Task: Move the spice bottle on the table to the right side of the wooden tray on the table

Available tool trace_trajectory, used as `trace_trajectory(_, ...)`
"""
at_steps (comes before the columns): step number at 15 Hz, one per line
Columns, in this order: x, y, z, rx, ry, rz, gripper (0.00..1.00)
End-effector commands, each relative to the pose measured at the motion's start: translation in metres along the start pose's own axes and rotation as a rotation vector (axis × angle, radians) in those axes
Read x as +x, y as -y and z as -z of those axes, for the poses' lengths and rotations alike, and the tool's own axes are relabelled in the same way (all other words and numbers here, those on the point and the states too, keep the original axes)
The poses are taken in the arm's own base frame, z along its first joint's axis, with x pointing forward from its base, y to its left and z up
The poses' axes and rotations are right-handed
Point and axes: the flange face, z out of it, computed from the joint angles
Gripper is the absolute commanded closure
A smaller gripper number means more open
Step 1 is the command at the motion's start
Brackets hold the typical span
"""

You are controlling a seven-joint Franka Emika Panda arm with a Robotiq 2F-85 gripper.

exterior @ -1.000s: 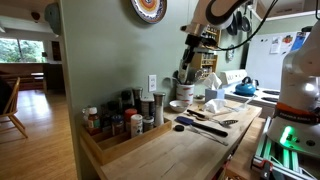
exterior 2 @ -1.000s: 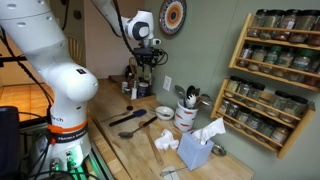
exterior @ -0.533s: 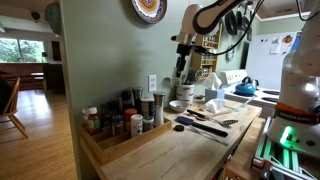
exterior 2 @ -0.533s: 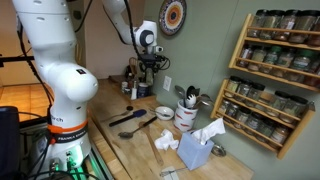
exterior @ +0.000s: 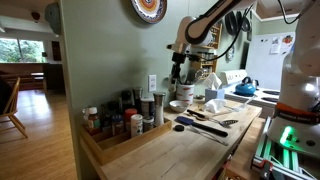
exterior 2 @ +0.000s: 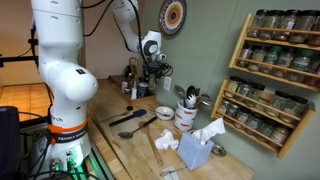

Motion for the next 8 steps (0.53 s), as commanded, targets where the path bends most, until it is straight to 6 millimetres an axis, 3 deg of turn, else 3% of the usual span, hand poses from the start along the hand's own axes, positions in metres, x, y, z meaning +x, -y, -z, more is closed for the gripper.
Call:
trace_trajectory(1,0.001,0.000,0.000,0.000,0.000,-0.001,0.47)
trace_trajectory(3,0.002,-0.001,0.001,-0.001,-0.003,-0.001,0.47)
trace_trajectory(4,0.002,-0.001,0.001,-0.001,-0.004,-0.002,0.72)
trace_trajectory(8,0.010,-0.006,-0.020,0.048,-0.021,0.036,0.72)
